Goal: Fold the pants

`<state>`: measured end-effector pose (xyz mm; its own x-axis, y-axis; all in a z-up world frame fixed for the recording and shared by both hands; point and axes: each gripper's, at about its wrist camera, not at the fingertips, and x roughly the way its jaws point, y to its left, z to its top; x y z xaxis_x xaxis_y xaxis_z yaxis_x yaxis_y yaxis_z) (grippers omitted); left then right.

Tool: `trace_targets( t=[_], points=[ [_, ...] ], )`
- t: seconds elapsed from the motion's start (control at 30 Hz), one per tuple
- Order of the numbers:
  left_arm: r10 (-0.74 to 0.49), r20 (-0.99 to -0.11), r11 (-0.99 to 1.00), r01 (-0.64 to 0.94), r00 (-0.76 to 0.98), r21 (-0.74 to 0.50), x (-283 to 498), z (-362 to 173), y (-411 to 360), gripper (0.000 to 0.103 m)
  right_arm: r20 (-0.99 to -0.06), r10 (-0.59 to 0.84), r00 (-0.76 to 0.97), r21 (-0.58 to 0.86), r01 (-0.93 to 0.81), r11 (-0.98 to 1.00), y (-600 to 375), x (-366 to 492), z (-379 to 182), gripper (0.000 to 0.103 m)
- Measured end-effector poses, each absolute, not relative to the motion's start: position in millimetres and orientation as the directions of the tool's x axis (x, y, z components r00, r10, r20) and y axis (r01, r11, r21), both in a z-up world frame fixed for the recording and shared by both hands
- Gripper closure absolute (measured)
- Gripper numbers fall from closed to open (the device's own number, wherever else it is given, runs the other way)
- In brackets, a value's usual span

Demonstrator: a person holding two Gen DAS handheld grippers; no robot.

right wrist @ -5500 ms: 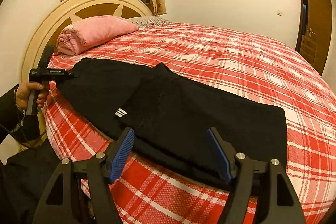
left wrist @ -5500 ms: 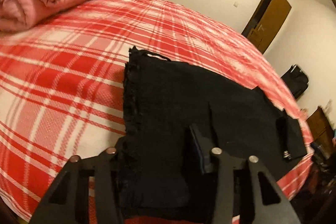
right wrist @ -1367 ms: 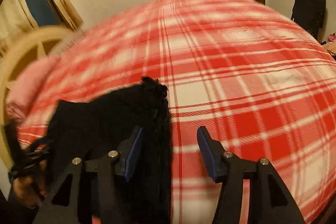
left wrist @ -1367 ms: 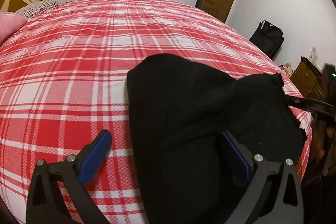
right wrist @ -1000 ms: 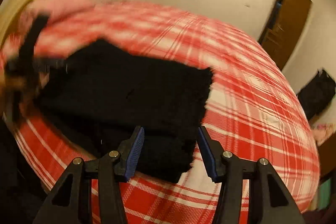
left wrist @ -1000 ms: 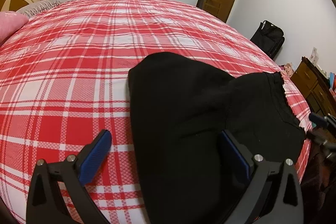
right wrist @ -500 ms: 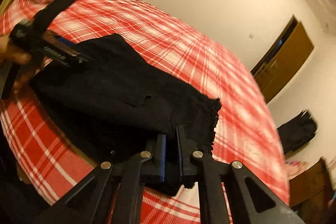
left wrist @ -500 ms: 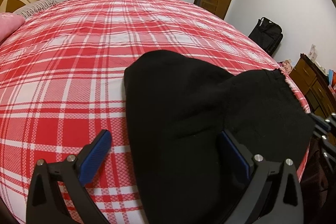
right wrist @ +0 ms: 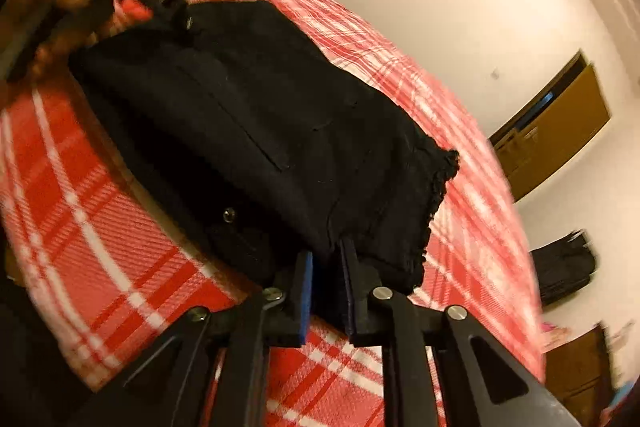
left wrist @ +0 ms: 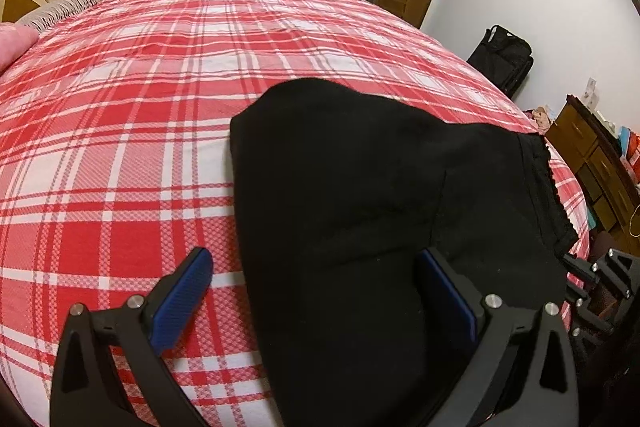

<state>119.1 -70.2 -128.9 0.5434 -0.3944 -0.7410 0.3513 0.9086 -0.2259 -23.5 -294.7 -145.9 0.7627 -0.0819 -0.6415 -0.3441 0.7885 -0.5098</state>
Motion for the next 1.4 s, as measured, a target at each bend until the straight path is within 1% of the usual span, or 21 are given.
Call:
trace_targets(
  t=[0.03, 0.07, 0.1, 0.13, 0.17, 0.27, 0.37, 0.47, 0.53, 0.6, 0.7, 0.73, 0.77, 0.8, 0.83, 0.87, 0.97, 1.03, 1.1, 1.2, 1.4],
  points=[
    [-0.397, -0.740, 0.907, 0.355, 0.544, -0.226, 119, -129, -70, 0.000, -0.662, -0.062, 0.747, -0.467, -0.346, 0.814, -302, -25, -139, 0.079],
    [-0.395, -0.741, 0.907, 0.358, 0.544, -0.221, 118, -129, -70, 0.000, -0.682, -0.042, 0.730, -0.418, -0.342, 0.842, -311, -25, -131, 0.064],
    [-0.395, -0.742, 0.906, 0.365, 0.542, -0.216, 118, -129, -69, 0.000, -0.700, 0.010, 0.714, -0.342, -0.347, 0.873, -322, -26, -122, 0.053],
    [-0.400, -0.741, 0.903, 0.370, 0.540, -0.218, 117, -129, -69, 0.000, -0.708, 0.044, 0.704, -0.289, -0.346, 0.893, -330, -27, -116, 0.037],
    [-0.406, -0.740, 0.900, 0.377, 0.536, -0.220, 117, -129, -68, 0.000, -0.708, 0.079, 0.702, -0.226, -0.331, 0.916, -341, -28, -108, 0.033],
    [-0.419, -0.740, 0.890, 0.397, 0.526, -0.222, 114, -129, -66, 0.000, -0.693, 0.143, 0.707, -0.072, -0.265, 0.962, -368, -22, -92, 0.033],
    [-0.442, -0.738, 0.877, 0.418, 0.510, -0.236, 114, -129, -64, 0.000, -0.669, 0.221, 0.710, 0.144, -0.168, 0.975, -398, 2, -87, 0.033],
    [-0.466, -0.734, 0.865, 0.427, 0.494, -0.262, 117, -129, -62, 0.000, -0.678, 0.259, 0.688, 0.287, -0.077, 0.955, -416, 33, -102, 0.033],
    [-0.477, -0.734, 0.857, 0.440, 0.484, -0.268, 118, -130, -64, 0.000, -0.687, 0.323, 0.651, 0.403, -0.028, 0.915, -427, 58, -119, 0.033],
    [-0.483, -0.736, 0.851, 0.451, 0.474, -0.268, 120, -129, -67, 0.000, -0.693, 0.368, 0.619, 0.471, 0.003, 0.882, -427, 75, -135, 0.033],
    [-0.517, -0.730, 0.831, 0.469, 0.447, -0.301, 125, -129, -69, 0.001, -0.699, 0.389, 0.600, 0.488, 0.002, 0.873, -419, 88, -149, 0.033],
    [-0.531, -0.725, 0.824, 0.469, 0.439, -0.320, 128, -129, -68, 0.005, -0.692, 0.391, 0.607, 0.494, 0.002, 0.870, -417, 90, -149, 0.034],
    [-0.539, -0.721, 0.819, 0.469, 0.435, -0.330, 129, -129, -68, 0.008, -0.691, 0.397, 0.604, 0.500, 0.002, 0.866, -415, 91, -150, 0.040],
    [-0.554, -0.713, 0.810, 0.474, 0.428, -0.345, 130, -128, -68, 0.019, -0.691, 0.408, 0.597, 0.510, 0.002, 0.860, -415, 93, -151, 0.048],
    [-0.571, -0.707, 0.800, 0.477, 0.418, -0.364, 132, -128, -67, 0.024, -0.687, 0.428, 0.587, 0.529, 0.002, 0.848, -416, 94, -153, 0.061],
    [-0.576, -0.704, 0.797, 0.476, 0.416, -0.371, 132, -128, -68, 0.027, -0.678, 0.443, 0.586, 0.547, 0.001, 0.837, -417, 94, -154, 0.065],
    [-0.585, -0.696, 0.792, 0.479, 0.418, -0.378, 131, -127, -69, 0.044, -0.663, 0.460, 0.591, 0.573, 0.005, 0.819, -419, 88, -154, 0.073],
    [-0.586, -0.688, 0.793, 0.481, 0.429, -0.376, 127, -124, -69, 0.063, -0.662, 0.443, 0.605, 0.560, 0.007, 0.828, -415, 85, -150, 0.076],
    [-0.582, -0.687, 0.795, 0.484, 0.436, -0.366, 124, -119, -70, 0.073, -0.664, 0.416, 0.621, 0.532, 0.002, 0.847, -407, 81, -142, 0.079],
    [-0.560, -0.683, 0.809, 0.489, 0.470, -0.327, 116, -107, -71, 0.077, -0.645, 0.413, 0.643, 0.533, -0.009, 0.846, -401, 78, -127, 0.081],
    [-0.562, -0.645, 0.815, 0.481, 0.518, -0.323, 102, -77, -50, 0.078, -0.635, 0.438, 0.636, 0.515, -0.073, 0.854, -380, 87, -103, 0.083]
  ],
)
